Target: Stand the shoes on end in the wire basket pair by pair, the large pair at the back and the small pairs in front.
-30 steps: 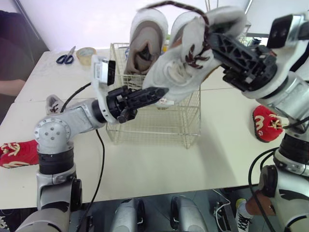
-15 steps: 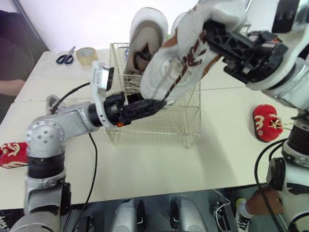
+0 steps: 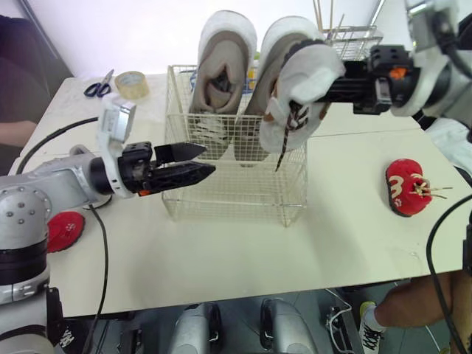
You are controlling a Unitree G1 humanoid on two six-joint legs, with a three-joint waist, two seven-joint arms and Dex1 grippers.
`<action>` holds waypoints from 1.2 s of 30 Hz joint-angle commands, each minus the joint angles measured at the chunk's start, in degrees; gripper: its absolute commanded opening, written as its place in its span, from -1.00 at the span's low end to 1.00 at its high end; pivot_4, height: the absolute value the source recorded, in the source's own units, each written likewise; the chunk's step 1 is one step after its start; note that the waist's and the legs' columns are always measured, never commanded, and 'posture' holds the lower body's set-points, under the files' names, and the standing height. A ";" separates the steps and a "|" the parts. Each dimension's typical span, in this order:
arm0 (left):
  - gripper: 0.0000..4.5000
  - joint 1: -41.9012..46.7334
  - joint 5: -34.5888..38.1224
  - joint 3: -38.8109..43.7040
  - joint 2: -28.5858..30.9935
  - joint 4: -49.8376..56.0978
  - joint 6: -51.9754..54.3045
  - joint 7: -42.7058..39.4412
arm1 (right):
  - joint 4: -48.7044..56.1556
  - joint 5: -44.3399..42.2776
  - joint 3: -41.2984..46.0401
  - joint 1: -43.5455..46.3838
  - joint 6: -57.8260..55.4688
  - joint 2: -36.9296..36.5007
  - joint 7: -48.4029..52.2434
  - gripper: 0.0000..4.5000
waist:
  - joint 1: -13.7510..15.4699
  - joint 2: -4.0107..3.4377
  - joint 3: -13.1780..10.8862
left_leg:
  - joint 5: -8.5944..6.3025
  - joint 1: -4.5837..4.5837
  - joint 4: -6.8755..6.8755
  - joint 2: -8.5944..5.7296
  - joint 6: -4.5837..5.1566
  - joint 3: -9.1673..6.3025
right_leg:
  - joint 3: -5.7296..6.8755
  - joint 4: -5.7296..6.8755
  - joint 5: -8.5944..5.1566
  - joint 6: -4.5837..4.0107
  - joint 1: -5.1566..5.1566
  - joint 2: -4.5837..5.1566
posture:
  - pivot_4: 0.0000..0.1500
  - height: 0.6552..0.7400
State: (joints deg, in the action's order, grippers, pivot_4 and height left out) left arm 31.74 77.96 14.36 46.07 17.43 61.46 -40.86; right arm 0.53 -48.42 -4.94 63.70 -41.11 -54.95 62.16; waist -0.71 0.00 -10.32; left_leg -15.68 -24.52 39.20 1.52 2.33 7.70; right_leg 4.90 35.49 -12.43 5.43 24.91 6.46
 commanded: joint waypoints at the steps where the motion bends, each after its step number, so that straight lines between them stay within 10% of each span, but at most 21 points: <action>1: 0.97 0.29 -0.27 1.26 -0.42 2.86 -1.98 0.94 | -4.20 7.13 -1.70 4.22 6.32 1.80 7.51 -0.75 | -0.01 0.01 0.00 | 0.00 0.00 0.00 0.00 0.00 0.00 | 0.00 0.00 0.00 0.01 0.00 0.00 | 1.00 1.00; 33: 0.97 1.69 0.66 0.07 -4.26 4.87 -3.52 7.52 | -17.89 27.44 -4.47 -3.96 15.66 14.58 17.46 -0.75 | -0.06 0.00 -0.01 | 0.03 0.09 -0.01 -0.01 -0.07 -0.03 | 0.07 0.03 0.02 0.02 -0.13 0.01 | 1.00 1.00; 36: 1.00 2.08 0.19 -0.21 -4.33 4.49 -3.52 7.21 | -16.67 26.97 -4.10 -3.71 14.13 14.54 17.16 -0.17 | -0.08 0.00 -0.01 | 0.03 0.10 -0.01 -0.01 -0.07 -0.03 | 0.07 0.04 0.02 0.02 -0.13 0.00 | 1.00 1.00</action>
State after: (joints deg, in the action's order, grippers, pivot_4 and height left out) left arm 32.49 78.15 14.07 41.67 21.37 59.07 -33.25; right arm -18.51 -21.30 -10.20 59.75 -26.31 -40.68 79.25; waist -0.78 0.01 -10.33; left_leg -15.65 -24.42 39.19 1.51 2.26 7.67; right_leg 4.97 35.53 -12.42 5.45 24.79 6.46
